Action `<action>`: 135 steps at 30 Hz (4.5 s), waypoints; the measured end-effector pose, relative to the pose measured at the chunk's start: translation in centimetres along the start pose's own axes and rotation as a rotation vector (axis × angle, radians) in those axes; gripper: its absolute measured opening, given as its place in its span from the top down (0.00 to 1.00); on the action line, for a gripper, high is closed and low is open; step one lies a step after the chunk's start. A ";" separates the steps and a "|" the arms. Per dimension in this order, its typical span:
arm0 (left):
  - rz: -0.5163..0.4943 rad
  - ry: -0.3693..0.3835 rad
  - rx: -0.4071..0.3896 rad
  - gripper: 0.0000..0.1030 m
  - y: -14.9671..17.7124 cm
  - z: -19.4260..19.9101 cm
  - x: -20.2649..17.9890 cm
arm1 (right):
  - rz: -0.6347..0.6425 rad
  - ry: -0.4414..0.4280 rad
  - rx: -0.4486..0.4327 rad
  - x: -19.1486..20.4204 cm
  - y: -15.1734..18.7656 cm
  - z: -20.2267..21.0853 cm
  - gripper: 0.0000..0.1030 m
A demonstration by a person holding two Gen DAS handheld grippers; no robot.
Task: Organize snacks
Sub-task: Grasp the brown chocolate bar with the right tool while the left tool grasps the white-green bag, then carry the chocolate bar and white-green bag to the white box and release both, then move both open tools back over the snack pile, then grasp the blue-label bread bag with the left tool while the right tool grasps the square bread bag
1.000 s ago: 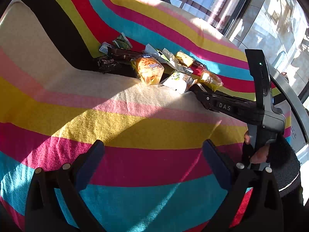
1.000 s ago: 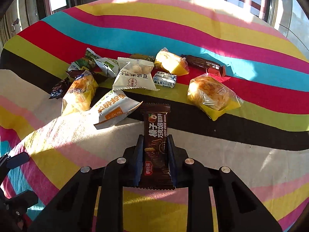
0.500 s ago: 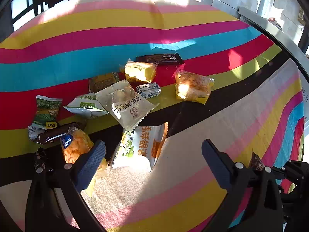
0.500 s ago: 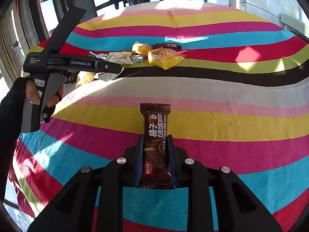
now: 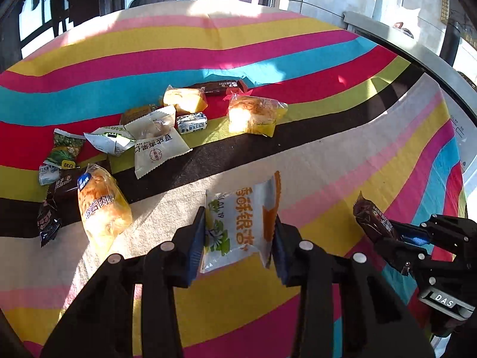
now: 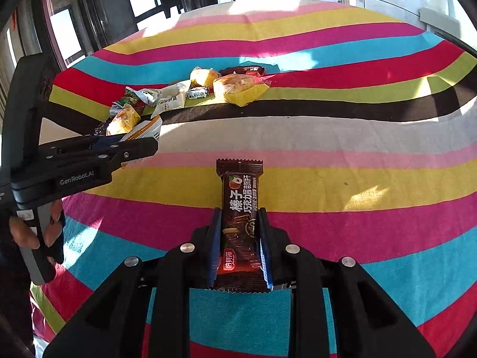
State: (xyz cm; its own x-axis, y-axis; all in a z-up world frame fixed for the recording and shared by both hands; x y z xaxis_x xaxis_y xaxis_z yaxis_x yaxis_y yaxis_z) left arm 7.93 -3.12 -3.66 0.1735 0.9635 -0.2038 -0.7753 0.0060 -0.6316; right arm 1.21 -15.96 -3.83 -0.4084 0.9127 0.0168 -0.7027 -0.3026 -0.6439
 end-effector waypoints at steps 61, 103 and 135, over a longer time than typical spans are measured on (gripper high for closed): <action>-0.252 0.331 -0.236 0.61 16.4 23.7 -23.5 | -0.131 0.355 -0.357 -3.3 18.9 31.7 0.77; -0.286 0.180 -0.026 0.03 19.6 9.9 -21.8 | -0.361 0.265 -0.066 -4.9 30.0 20.6 0.17; 0.321 -0.277 0.001 0.02 -2.9 -1.6 12.3 | -0.037 0.075 -0.038 2.9 1.0 3.2 0.16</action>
State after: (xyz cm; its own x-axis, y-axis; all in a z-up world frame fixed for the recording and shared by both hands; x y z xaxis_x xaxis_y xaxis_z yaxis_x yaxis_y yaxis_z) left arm 13.24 8.27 -5.55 -0.2463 0.9521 -0.1814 -0.7638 -0.3059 -0.5684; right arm -2.56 -14.46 -1.97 -0.3372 0.9413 -0.0152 -0.6935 -0.2593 -0.6722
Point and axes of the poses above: each gripper's, at about its wrist camera, not at the fingertips, and z roughly against the way its jaws point, x to its left, y to its underside, the point moved 9 cm from there along -z, roughly the way its jaws point, and after that the axes turned 11 degrees about z, right-handed, at the moved point
